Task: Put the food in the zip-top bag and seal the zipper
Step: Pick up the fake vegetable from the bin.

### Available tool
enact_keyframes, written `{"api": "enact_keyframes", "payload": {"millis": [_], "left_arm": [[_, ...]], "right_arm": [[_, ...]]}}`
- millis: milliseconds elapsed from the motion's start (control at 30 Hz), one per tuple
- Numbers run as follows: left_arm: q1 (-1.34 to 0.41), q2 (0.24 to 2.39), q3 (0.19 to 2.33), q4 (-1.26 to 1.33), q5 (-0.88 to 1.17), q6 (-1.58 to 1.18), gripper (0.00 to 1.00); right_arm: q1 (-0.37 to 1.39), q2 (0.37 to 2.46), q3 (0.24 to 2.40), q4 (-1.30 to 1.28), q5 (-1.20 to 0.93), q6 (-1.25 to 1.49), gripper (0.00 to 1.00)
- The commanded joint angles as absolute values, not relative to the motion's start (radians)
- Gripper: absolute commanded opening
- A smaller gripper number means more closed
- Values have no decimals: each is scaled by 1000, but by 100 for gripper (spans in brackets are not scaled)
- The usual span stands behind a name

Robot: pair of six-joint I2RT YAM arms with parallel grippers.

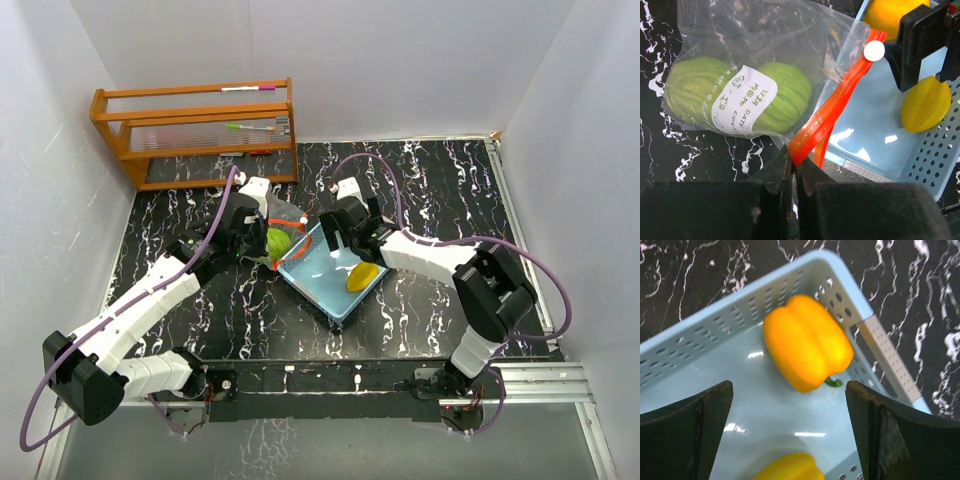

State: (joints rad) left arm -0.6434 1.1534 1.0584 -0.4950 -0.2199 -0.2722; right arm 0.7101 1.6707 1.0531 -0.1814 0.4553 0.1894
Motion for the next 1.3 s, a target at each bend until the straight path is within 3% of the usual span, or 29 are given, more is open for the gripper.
{"api": "enact_keyframes", "payload": {"millis": [0,500,600,667,800,867,1033,1267], "left_arm": [[-640,1112,1056,-482,-214,-268,0],[-637,1098,1043,-491,-239,-257,0],[-635,1097,1042,-489,-242,-255,0],[-634,1099,1042,-487,-239,-253,0],[-632,1107,1045,-485,-234,-253,0],[-632,1109,1047,-483,-232,-252,0],[-632,1117,1055,-486,-232,-253,0],[-630,1129,1077,-492,-239,-247,0]], "right_arm": [[698,1694,1124,-72,534,72,99],[598,1822,1118,66,320,-23,100],[599,1802,1094,58,286,5,95],[597,1788,1071,61,276,22,86],[598,1758,1039,56,275,44,46],[598,1736,1030,48,276,56,34],[600,1597,1044,-29,212,93,21],[614,1292,965,-62,-112,129,19]]}}
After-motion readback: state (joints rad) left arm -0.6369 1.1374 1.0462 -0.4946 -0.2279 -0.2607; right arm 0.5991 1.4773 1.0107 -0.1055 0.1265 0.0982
